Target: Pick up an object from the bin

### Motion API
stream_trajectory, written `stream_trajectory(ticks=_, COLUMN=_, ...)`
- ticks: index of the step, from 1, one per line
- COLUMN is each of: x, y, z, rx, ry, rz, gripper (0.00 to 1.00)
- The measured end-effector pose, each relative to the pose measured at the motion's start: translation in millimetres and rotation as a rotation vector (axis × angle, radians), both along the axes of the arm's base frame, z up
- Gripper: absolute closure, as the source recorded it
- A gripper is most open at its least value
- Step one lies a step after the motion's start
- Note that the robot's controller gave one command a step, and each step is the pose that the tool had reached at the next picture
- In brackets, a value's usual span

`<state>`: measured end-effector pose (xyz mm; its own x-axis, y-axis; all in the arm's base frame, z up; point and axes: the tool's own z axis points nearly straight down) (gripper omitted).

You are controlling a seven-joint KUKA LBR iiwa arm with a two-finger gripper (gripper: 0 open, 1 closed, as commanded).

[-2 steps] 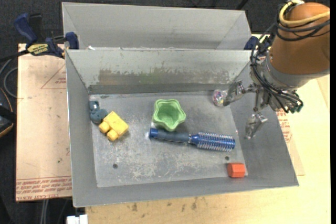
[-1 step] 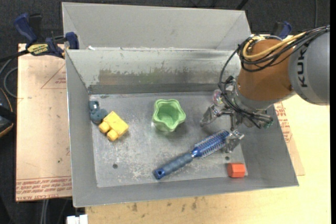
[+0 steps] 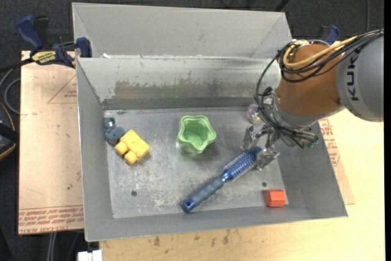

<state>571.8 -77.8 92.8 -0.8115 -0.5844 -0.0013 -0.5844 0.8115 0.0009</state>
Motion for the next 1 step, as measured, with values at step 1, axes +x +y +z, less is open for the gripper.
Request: stream_trajectory(ticks=1, x=-18.2, y=-0.9, z=121.6, rx=-0.002, ry=-0.009, rz=0.065, gripper=1.00)
